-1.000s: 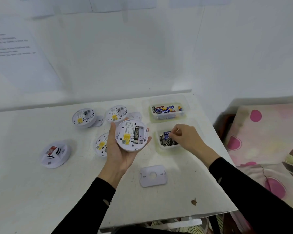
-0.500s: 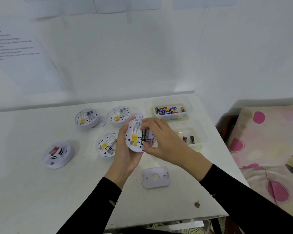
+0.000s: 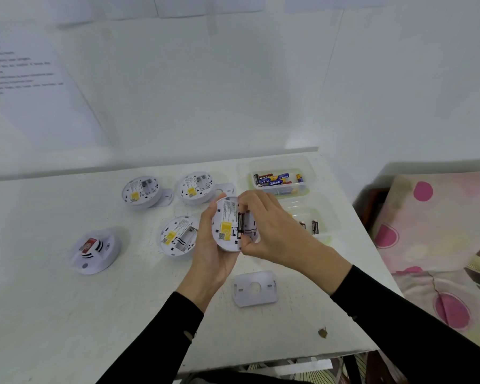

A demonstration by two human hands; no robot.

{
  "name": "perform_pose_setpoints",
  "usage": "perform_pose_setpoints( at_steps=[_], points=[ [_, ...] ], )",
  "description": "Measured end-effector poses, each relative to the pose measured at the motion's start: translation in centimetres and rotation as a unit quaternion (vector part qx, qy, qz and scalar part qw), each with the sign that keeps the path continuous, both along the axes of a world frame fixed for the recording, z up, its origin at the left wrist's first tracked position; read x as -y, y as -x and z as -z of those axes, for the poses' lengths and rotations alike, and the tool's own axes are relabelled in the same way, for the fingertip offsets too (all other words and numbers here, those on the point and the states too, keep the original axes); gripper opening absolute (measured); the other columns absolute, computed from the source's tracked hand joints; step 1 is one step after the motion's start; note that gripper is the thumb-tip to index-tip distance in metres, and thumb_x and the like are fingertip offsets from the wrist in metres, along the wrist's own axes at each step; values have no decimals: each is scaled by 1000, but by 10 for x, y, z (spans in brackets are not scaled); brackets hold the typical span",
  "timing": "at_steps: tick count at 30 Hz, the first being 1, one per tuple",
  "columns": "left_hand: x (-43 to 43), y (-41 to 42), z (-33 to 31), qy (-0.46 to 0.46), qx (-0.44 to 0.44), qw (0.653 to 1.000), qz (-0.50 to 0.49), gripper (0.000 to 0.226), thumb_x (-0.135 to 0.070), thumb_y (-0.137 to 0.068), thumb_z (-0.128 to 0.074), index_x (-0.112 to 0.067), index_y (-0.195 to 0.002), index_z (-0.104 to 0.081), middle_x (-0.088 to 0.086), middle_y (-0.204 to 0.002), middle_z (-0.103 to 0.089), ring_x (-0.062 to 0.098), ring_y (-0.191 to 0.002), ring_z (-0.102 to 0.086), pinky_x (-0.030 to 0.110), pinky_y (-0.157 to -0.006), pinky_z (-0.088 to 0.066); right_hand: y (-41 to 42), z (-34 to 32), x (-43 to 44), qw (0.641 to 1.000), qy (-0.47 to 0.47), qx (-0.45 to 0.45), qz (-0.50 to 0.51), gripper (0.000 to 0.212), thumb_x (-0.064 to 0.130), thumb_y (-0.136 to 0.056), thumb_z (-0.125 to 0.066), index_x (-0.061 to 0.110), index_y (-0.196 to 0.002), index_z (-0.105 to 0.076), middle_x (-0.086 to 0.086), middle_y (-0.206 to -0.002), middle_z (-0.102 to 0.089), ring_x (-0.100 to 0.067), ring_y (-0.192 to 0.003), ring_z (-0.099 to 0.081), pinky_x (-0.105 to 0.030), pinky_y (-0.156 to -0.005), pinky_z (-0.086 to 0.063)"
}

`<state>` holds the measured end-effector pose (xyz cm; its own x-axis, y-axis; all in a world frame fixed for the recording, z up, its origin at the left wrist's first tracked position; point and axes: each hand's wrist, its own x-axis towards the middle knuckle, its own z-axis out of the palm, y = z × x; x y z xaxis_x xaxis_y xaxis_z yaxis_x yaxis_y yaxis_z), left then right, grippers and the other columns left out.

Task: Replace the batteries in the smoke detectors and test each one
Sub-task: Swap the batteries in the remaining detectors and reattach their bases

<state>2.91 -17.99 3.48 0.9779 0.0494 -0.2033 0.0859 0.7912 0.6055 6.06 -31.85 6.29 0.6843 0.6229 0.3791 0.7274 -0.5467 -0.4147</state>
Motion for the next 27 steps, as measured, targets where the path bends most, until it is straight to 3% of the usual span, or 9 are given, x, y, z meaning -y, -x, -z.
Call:
perform_pose_setpoints(
  at_steps=[3, 9, 13, 17, 20, 22, 24, 27],
  points=[
    [-1, 0, 1, -2, -12, 1000, 2, 46, -35, -100, -44, -12, -139, -52, 12, -111, -68, 23, -100, -67, 36, -83, -59, 0, 2, 1, 1000, -3, 9, -1, 48, 20, -70, -70, 12, -109, -44, -5, -117, -47, -24, -101, -45, -35, -85, -47],
    [0, -3, 0, -8, -9, 1000, 15, 51, -36, -93, -52, -11, -137, -53, 13, -111, -68, 24, -99, -67, 38, -83, -59, 1, 8, 3, 999, -24, 27, 13, 46, 22, -70, -68, 10, -108, -45, -7, -120, -51, -27, -102, -49, -35, -83, -48],
    [0, -5, 4, 8, -14, 1000, 7, 50, -38, -95, -53, -11, -137, -55, 15, -116, -64, 27, -104, -63, 50, -102, -46, 4, 9, 6, 998, -55, 16, 6, 43, 15, -73, -64, 18, -109, -42, -4, -121, -56, -25, -104, -49, -34, -82, -50],
    [-4, -9, -2, 41, -35, 998, 15, 41, -44, -98, -46, -16, -109, -74, 14, -105, -70, 26, -95, -66, 37, -78, -57, 2, 18, 16, 997, -16, 59, -52, 40, 7, -84, -54, 16, -122, -62, -5, -140, -51, -23, -130, -44, -30, -103, -44],
    [-7, -12, -1, 58, -56, 997, 14, 63, -48, -90, -53, -10, -141, -52, 19, -108, -67, 30, -96, -69, 35, -68, -61, -4, 24, 23, 989, 23, 97, -113, 39, 4, -92, -48, 13, -129, -60, -8, -145, -48, -23, -137, -41, -38, -114, -34],
    [-7, -13, 0, 57, -56, 997, 18, 73, -50, -87, -57, -8, -146, -44, 23, -114, -64, 31, -96, -69, 34, -67, -60, -6, 25, 26, 984, 32, 120, -126, 36, 3, -95, -47, 9, -129, -60, -9, -143, -51, -22, -134, -46, -38, -115, -33],
    [-6, -14, 2, 69, -46, 996, 32, 68, -49, -86, -58, -8, -139, -51, 25, -124, -59, 34, -106, -64, 37, -75, -60, -5, 25, 28, 985, -3, 135, -110, 36, 0, -94, -48, 6, -126, -62, -8, -138, -56, -20, -130, -51, -34, -112, -38],
    [-6, -14, 6, 68, -31, 997, 28, 46, -46, -87, -58, -15, -121, -64, 22, -127, -62, 37, -112, -62, 50, -91, -55, -5, 22, 32, 984, -171, 48, -2, 30, 0, -95, -49, 6, -120, -65, -5, -123, -66, -13, -116, -60, -25, -101, -46]
  ],
)
